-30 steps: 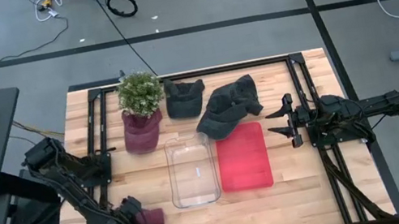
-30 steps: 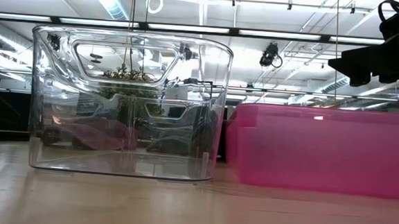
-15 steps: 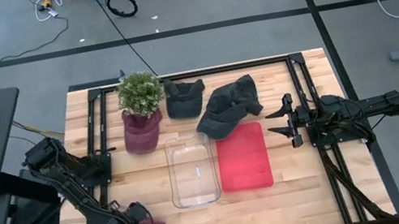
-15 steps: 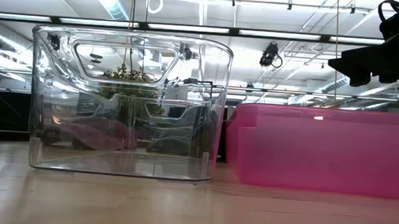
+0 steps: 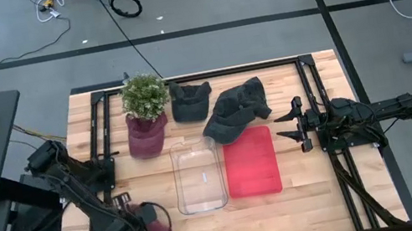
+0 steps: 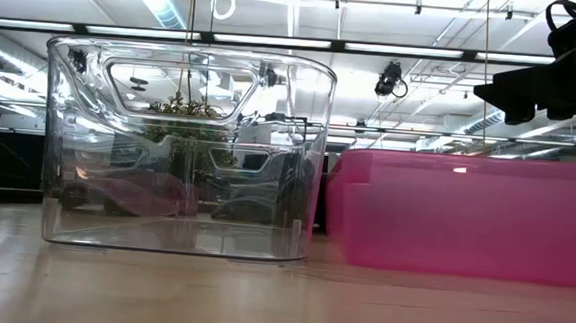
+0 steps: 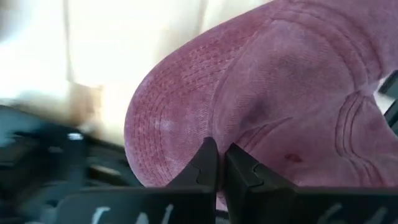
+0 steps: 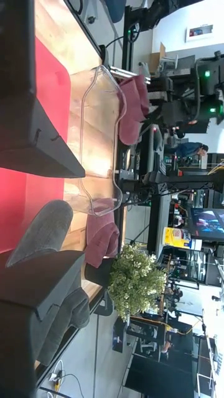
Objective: Pick & Place hat
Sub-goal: Put the bottom red cap into the transparent bin
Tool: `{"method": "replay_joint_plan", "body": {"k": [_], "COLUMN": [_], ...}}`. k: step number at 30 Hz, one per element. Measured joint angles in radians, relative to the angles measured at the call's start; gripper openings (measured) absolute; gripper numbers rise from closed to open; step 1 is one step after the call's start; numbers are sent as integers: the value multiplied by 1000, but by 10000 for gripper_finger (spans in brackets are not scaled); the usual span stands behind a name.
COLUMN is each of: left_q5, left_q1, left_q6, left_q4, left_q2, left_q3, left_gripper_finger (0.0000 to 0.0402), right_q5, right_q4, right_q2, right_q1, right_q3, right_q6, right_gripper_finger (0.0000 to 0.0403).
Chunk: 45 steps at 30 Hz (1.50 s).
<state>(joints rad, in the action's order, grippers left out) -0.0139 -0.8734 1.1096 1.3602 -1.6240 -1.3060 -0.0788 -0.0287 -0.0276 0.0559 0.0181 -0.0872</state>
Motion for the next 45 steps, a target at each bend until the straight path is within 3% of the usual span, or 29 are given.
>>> {"method": "replay_joint_plan", "body": {"k": [7,14,19,25,31,36,45], "left_q5": [127,332,427,462,525,525,555], "left_q1": [87,192,297,411,467,474,473], "left_q6": [-242,-612,-763,-925,-1122,-1219,-1177], "left_q4": [177,182,162,48,-200,-329,-268], "left_q2": [0,1,1,-3,-37,-112,-257], "left_q3": [-182,-340,-408,-412,-411,-412,-412], "left_gripper_finger": [7,8,8,8,8,8,8], "right_q5": [0,0,0,0,0,0,0], "right_q4": [0,0,0,0,0,1,0], "right_q2": [0,0,0,0,0,0,0], "right_q1": [0,0,0,0,0,0,0], "right_q3": [0,0,0,0,0,0,0], "right_q6": [0,0,0,0,0,0,0], "right_gripper_finger": [205,205,205,205,205,205,205]}}
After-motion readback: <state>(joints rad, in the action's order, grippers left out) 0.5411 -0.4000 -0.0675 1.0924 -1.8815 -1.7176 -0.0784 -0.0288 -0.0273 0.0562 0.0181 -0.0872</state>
